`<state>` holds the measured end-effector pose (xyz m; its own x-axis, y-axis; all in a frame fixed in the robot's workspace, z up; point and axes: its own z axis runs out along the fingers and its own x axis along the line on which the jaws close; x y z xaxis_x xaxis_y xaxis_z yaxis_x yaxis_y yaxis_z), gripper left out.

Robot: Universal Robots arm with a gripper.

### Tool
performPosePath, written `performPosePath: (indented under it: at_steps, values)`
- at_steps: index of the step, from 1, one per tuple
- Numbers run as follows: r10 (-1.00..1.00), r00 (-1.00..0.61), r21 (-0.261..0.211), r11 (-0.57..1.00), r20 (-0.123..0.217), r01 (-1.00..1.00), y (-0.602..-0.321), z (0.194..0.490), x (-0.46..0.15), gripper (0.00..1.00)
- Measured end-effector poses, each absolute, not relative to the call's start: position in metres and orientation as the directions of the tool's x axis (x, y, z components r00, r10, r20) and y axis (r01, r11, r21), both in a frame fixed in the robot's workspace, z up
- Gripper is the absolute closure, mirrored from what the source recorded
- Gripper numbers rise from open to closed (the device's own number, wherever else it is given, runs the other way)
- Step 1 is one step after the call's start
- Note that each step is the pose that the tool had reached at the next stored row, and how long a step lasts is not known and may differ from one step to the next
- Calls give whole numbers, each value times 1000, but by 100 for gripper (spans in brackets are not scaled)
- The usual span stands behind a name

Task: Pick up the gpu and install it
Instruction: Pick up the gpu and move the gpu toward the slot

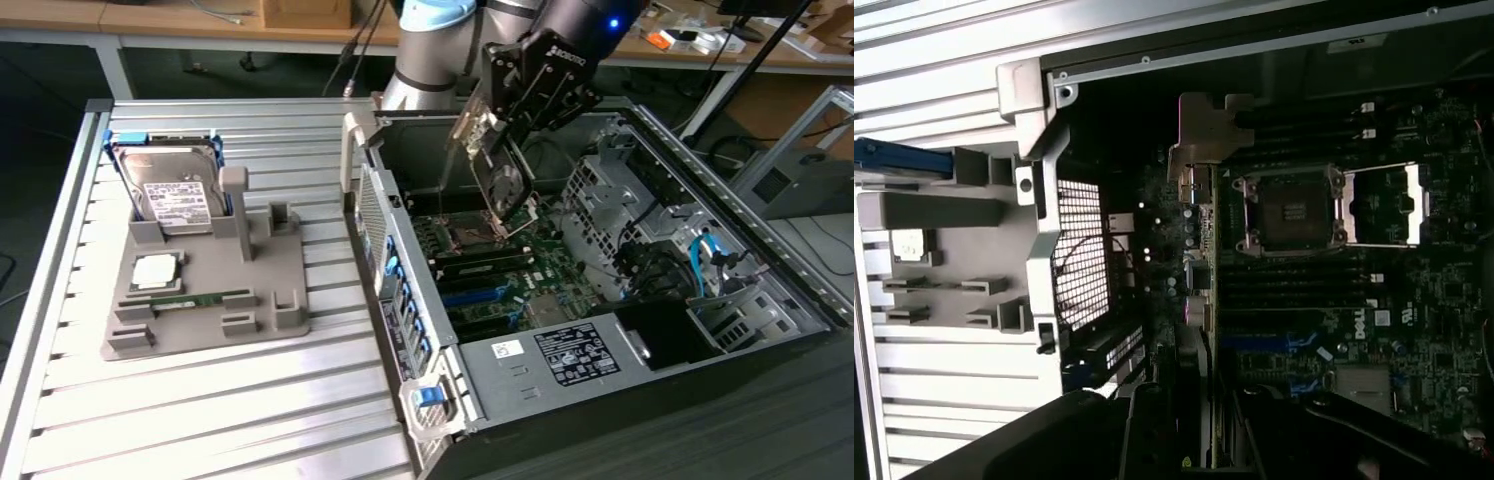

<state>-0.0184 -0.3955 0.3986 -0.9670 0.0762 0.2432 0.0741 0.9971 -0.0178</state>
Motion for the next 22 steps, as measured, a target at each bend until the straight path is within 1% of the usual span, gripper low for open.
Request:
performPosePath:
  at_steps: [7,18,22]
  values:
    - [77,-967,-19,997,243,74,-396,387,17,73]
    - [77,-967,-21,997,243,74,-396,382,69,73]
    - [77,-967,-21,997,243,74,-395,382,74,73]
